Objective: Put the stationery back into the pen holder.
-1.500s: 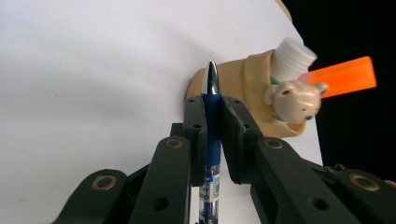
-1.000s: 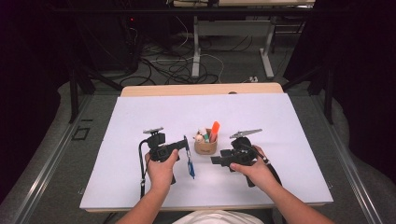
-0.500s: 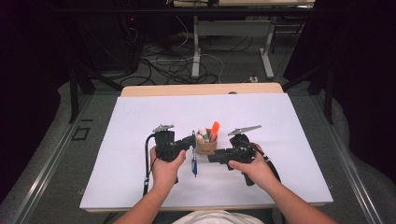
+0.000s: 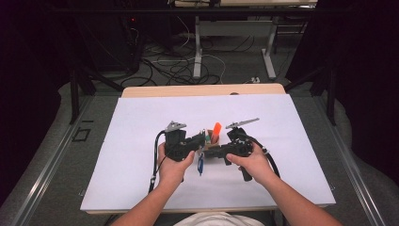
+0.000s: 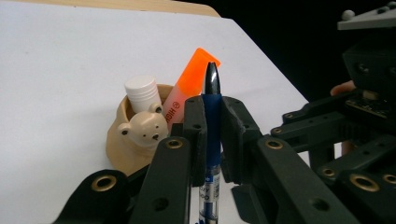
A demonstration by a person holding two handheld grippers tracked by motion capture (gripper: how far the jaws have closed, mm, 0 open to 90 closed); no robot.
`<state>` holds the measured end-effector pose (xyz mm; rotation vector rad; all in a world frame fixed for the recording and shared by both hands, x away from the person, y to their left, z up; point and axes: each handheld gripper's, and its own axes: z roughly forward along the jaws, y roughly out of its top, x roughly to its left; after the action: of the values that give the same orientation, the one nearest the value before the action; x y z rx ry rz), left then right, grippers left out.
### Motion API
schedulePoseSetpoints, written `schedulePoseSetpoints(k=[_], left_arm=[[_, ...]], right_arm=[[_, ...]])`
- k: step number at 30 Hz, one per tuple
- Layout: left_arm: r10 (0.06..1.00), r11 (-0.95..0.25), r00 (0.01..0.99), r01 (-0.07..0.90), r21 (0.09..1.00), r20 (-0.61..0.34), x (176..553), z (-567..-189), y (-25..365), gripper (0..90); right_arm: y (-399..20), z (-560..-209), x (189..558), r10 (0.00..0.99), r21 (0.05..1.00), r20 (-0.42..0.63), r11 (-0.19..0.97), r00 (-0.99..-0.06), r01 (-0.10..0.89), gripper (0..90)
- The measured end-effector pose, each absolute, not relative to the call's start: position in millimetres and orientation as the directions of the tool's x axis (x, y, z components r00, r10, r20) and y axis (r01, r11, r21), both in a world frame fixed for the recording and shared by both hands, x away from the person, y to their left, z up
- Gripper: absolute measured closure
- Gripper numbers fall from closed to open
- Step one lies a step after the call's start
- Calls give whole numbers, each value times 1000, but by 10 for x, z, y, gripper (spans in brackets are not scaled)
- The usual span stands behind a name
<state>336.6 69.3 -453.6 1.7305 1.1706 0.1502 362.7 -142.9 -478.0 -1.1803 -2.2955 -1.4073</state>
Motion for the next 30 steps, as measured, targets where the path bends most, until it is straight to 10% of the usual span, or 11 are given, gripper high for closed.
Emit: schedulePoseSetpoints(k=[30], left_arm=[[731, -38, 557, 612, 790, -395, 3324, -4579, 661, 759]], right_arm=[[-1372, -4834, 3738, 497, 570, 646, 192, -580, 799, 796]])
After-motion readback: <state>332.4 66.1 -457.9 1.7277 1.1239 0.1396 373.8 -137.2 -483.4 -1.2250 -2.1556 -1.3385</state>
